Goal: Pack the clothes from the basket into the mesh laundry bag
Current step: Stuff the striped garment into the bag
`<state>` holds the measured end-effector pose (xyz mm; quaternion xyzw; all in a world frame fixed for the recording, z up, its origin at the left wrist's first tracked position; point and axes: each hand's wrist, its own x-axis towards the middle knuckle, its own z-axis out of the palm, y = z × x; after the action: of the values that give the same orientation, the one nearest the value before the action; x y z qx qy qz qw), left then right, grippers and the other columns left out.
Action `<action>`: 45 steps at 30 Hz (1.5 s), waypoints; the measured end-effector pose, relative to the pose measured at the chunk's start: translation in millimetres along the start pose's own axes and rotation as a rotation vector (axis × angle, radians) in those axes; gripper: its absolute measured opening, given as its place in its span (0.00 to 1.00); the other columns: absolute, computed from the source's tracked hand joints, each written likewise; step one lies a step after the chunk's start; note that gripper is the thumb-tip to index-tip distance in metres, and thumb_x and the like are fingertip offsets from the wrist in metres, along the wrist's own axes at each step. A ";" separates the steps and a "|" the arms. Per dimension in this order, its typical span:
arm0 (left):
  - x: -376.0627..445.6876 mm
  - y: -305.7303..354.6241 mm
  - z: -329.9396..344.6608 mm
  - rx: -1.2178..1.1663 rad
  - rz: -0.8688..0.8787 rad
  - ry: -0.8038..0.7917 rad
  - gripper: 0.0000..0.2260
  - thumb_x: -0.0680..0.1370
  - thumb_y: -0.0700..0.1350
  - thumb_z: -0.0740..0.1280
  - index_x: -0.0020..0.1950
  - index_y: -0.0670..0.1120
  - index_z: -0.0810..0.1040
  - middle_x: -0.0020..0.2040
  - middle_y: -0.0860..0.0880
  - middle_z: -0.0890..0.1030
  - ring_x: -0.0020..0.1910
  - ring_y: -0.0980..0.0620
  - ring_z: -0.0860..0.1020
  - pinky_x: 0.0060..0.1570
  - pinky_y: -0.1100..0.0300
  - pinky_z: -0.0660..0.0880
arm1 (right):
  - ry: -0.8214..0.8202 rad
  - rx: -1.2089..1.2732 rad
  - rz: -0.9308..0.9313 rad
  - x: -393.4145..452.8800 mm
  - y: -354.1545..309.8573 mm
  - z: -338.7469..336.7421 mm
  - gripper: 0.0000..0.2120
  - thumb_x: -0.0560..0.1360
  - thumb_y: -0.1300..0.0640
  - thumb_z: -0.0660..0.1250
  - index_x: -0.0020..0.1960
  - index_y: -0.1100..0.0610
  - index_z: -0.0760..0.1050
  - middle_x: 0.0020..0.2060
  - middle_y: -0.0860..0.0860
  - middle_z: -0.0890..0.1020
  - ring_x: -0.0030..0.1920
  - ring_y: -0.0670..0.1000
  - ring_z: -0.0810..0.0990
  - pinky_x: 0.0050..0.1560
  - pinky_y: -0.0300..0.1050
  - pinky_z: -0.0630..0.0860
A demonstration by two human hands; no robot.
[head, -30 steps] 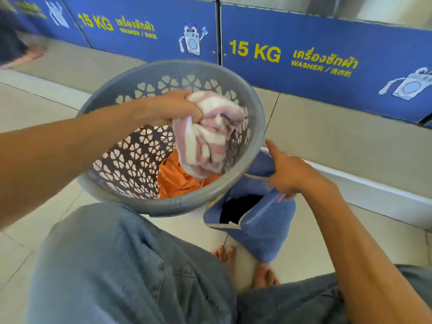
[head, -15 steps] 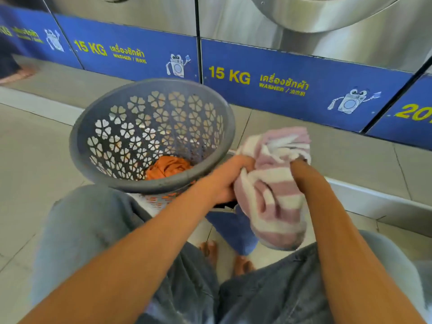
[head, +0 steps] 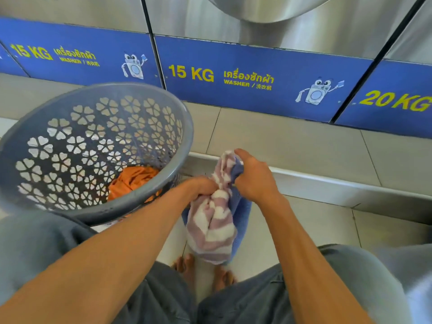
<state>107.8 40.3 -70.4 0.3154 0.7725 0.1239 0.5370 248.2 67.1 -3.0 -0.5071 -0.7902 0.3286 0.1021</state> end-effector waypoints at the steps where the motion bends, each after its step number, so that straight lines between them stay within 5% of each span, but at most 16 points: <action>1: 6.2 3.6 -2.6 0.017 0.040 0.064 0.13 0.80 0.46 0.64 0.60 0.39 0.77 0.56 0.43 0.80 0.53 0.46 0.78 0.55 0.54 0.76 | -0.002 0.009 -0.018 2.1 -0.2 2.2 0.30 0.70 0.67 0.61 0.70 0.48 0.67 0.52 0.61 0.81 0.52 0.65 0.79 0.46 0.54 0.79; 5: 42.8 -8.5 -14.7 -0.254 0.088 0.112 0.11 0.74 0.48 0.70 0.51 0.42 0.78 0.54 0.38 0.81 0.56 0.45 0.80 0.57 0.52 0.76 | -0.153 0.036 -0.069 4.5 -3.0 -3.6 0.34 0.69 0.67 0.60 0.68 0.39 0.63 0.47 0.58 0.80 0.44 0.63 0.80 0.40 0.57 0.80; 7: 54.7 -23.4 -16.9 -0.497 0.073 0.068 0.17 0.65 0.51 0.72 0.49 0.43 0.77 0.44 0.41 0.81 0.44 0.48 0.81 0.47 0.57 0.77 | -0.279 -0.014 -0.034 2.5 -4.2 -11.6 0.35 0.69 0.69 0.60 0.67 0.37 0.63 0.49 0.56 0.79 0.40 0.61 0.82 0.34 0.52 0.81; 10: 37.0 -27.2 -13.0 -0.782 0.113 0.091 0.12 0.75 0.54 0.69 0.44 0.45 0.78 0.31 0.45 0.79 0.32 0.52 0.80 0.32 0.64 0.74 | -0.415 -0.050 0.065 -2.1 -6.4 -19.8 0.36 0.70 0.72 0.55 0.67 0.38 0.63 0.43 0.53 0.76 0.28 0.55 0.80 0.26 0.41 0.75; 12: 32.1 -18.2 -8.9 -0.944 0.116 0.096 0.10 0.82 0.47 0.61 0.44 0.44 0.77 0.34 0.45 0.82 0.40 0.49 0.83 0.27 0.66 0.75 | -0.452 -0.073 0.103 -4.4 -6.9 -22.0 0.36 0.71 0.71 0.53 0.70 0.39 0.60 0.42 0.54 0.76 0.27 0.55 0.80 0.31 0.45 0.80; 15: 33.8 -8.1 -4.6 -1.067 0.014 0.211 0.13 0.83 0.42 0.57 0.39 0.43 0.70 0.26 0.46 0.79 0.34 0.49 0.74 0.17 0.69 0.71 | -0.513 -0.077 0.156 -7.2 -6.9 -20.4 0.36 0.72 0.69 0.52 0.73 0.39 0.58 0.48 0.59 0.79 0.36 0.61 0.85 0.43 0.56 0.84; 19: 52.5 -22.3 0.6 -1.282 -0.144 0.374 0.09 0.79 0.41 0.59 0.46 0.39 0.77 0.53 0.39 0.82 0.37 0.44 0.77 0.29 0.54 0.77 | -0.384 -0.115 0.160 -6.0 -3.1 -20.6 0.33 0.70 0.69 0.58 0.69 0.42 0.68 0.40 0.53 0.82 0.38 0.58 0.86 0.48 0.53 0.83; 21: 45.3 -21.7 11.8 -1.334 -0.089 0.427 0.09 0.78 0.39 0.60 0.49 0.41 0.79 0.53 0.40 0.83 0.38 0.43 0.79 0.30 0.52 0.79 | -0.260 -0.201 0.144 -2.9 -0.7 -19.6 0.32 0.68 0.68 0.63 0.67 0.43 0.71 0.46 0.52 0.85 0.43 0.55 0.84 0.50 0.49 0.81; 25: 14.7 -31.8 46.8 -0.593 0.219 0.663 0.11 0.75 0.44 0.64 0.54 0.50 0.82 0.52 0.48 0.85 0.51 0.46 0.83 0.51 0.54 0.79 | -0.141 -0.242 0.156 2.5 3.7 -6.4 0.16 0.70 0.62 0.62 0.56 0.49 0.77 0.54 0.54 0.82 0.54 0.59 0.81 0.45 0.48 0.77; 28: -1.0 -37.8 48.5 -0.386 0.230 0.268 0.13 0.67 0.49 0.66 0.50 0.59 0.81 0.45 0.52 0.86 0.44 0.49 0.84 0.48 0.51 0.82 | -0.124 -0.241 0.189 6.0 8.0 7.9 0.16 0.73 0.60 0.60 0.57 0.50 0.77 0.61 0.56 0.79 0.57 0.60 0.79 0.44 0.47 0.73; 30: -14.5 -30.0 37.8 -0.411 0.128 -0.141 0.10 0.72 0.45 0.66 0.51 0.55 0.77 0.35 0.51 0.82 0.32 0.53 0.81 0.35 0.58 0.80 | -0.041 -0.199 0.198 6.2 8.4 11.1 0.16 0.73 0.61 0.60 0.58 0.50 0.77 0.62 0.55 0.79 0.58 0.60 0.79 0.47 0.48 0.74; 32: -25.4 -23.7 26.5 -0.353 0.026 -0.391 0.04 0.76 0.41 0.64 0.50 0.48 0.75 0.31 0.49 0.80 0.27 0.54 0.78 0.32 0.62 0.77 | 0.067 -0.107 0.185 6.1 7.9 8.0 0.20 0.74 0.62 0.60 0.61 0.47 0.77 0.62 0.53 0.80 0.58 0.60 0.79 0.49 0.48 0.75; 36: -11.4 -25.6 21.3 0.021 -0.036 -0.221 0.17 0.76 0.50 0.70 0.61 0.46 0.72 0.48 0.47 0.80 0.44 0.48 0.79 0.48 0.53 0.77 | -0.033 0.049 0.128 0.4 -0.9 1.2 0.27 0.72 0.65 0.59 0.68 0.46 0.74 0.62 0.54 0.80 0.58 0.60 0.79 0.53 0.50 0.79; 38: -2.3 -24.8 21.4 0.027 -0.048 -0.236 0.24 0.73 0.55 0.72 0.62 0.44 0.73 0.51 0.47 0.80 0.47 0.48 0.79 0.51 0.53 0.78 | -0.156 0.026 0.159 -1.8 -1.0 -3.8 0.27 0.72 0.66 0.59 0.68 0.48 0.73 0.62 0.54 0.80 0.48 0.61 0.82 0.47 0.51 0.82; 41: -0.4 -21.5 17.1 -0.131 -0.071 -0.225 0.17 0.77 0.57 0.66 0.54 0.44 0.75 0.45 0.44 0.80 0.43 0.48 0.79 0.48 0.54 0.77 | -0.293 0.019 0.268 -4.1 3.5 -17.2 0.28 0.74 0.68 0.54 0.69 0.49 0.72 0.56 0.57 0.77 0.31 0.60 0.82 0.40 0.54 0.84; 45: 33.0 -35.5 7.7 0.045 -0.020 0.013 0.22 0.72 0.54 0.65 0.63 0.45 0.75 0.62 0.41 0.79 0.56 0.45 0.78 0.62 0.49 0.76 | -0.464 0.125 0.304 -12.1 -3.9 -19.1 0.32 0.74 0.72 0.48 0.73 0.51 0.65 0.60 0.65 0.75 0.36 0.57 0.85 0.39 0.53 0.83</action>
<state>94.8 32.3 -117.1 0.3190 0.7817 0.1030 0.5259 260.5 63.4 16.1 -0.5237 -0.6856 0.4954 -0.1012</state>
